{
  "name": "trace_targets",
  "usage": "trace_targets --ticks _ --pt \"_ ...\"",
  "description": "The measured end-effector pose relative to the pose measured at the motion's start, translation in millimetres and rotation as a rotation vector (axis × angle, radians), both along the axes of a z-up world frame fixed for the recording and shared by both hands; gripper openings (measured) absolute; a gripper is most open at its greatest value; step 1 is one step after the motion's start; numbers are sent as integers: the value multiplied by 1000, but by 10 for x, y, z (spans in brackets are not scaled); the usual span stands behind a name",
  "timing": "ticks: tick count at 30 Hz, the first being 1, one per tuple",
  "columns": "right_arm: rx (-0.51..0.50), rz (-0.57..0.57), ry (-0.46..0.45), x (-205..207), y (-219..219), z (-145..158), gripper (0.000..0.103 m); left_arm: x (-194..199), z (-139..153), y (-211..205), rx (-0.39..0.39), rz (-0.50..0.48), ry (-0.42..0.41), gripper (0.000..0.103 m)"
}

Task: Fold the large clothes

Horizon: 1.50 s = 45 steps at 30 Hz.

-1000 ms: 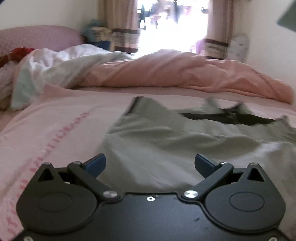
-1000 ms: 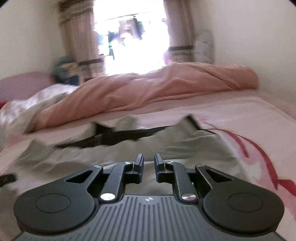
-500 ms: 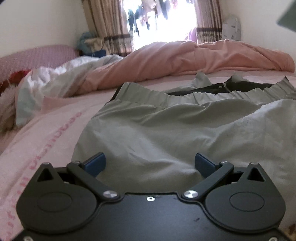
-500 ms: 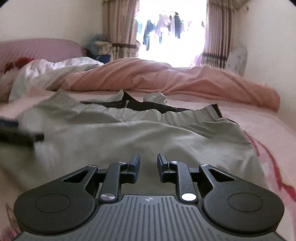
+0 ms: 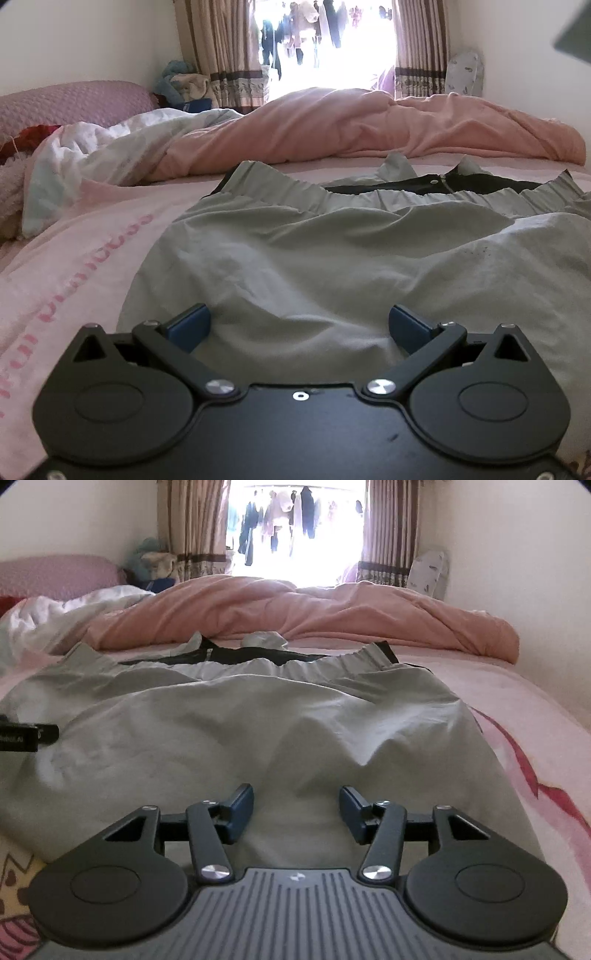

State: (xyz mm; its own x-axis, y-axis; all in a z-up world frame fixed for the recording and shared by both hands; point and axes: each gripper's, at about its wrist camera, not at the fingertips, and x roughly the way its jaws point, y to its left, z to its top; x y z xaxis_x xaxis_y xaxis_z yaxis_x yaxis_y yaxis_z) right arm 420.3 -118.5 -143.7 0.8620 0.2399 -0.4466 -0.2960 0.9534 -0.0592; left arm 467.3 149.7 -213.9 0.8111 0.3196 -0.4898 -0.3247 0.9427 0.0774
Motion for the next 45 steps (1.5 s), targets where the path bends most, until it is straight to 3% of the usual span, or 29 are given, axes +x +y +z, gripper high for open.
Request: trace_targets --ticks 2,4,6,8,10,11,13,15,16,19,20,22,24,26,28,32,35,38,40,42,45 --pt "-29 -28 -33 -52 45 18 39 -14 9 5 -6 -1 -2 103" --pt "26 -34 -52 -139 90 88 30 -39 43 16 -19 -6 6 103" --pt "148 8 -1 -123 176 214 30 -84 89 39 -49 -16 12 103" --pt "199 103 79 -79 350 302 27 -156 156 59 -116 -37 -15 103" --pt "167 210 83 -153 539 272 26 -226 183 31 -176 -78 -25 103" --pt "97 243 68 -204 647 197 26 -234 167 -9 -181 -95 -13 103" --pt "7 249 33 -248 687 61 25 -176 87 -104 -113 -124 57 103" --pt "43 244 79 -150 503 55 25 -169 30 -62 -82 -143 83 103" --pt "64 210 110 -89 369 93 25 -197 32 10 -105 -136 86 103" --pt "2 -42 104 43 -154 149 23 -353 25 318 -131 -70 125 103" --pt "16 -104 123 115 -416 131 17 -424 3 432 -125 -56 140 103" --pt "145 -129 198 228 -892 131 0 -579 -38 634 -121 -57 155 103" --pt "272 -141 240 272 -1219 150 0 -711 -37 806 -132 -28 170 103" --pt "298 -175 210 220 -1281 193 0 -807 24 928 -164 6 185 103" --pt "293 -172 175 136 -1165 263 10 -892 153 882 -135 30 171 103" --pt "344 -7 112 -77 -776 417 11 -955 437 492 -143 -65 109 103" --pt "313 107 71 -261 -285 397 11 -826 458 83 -173 -176 117 103" --pt "230 201 126 -395 144 150 7 -617 299 -252 -202 -212 163 103" --pt "204 192 117 -477 257 11 8 -530 169 -361 -237 -214 190 103" --pt "161 194 100 -485 279 16 7 -499 75 -411 -220 -200 192 103" --pt "152 136 145 -419 172 62 8 -544 48 -400 -202 -208 181 103"
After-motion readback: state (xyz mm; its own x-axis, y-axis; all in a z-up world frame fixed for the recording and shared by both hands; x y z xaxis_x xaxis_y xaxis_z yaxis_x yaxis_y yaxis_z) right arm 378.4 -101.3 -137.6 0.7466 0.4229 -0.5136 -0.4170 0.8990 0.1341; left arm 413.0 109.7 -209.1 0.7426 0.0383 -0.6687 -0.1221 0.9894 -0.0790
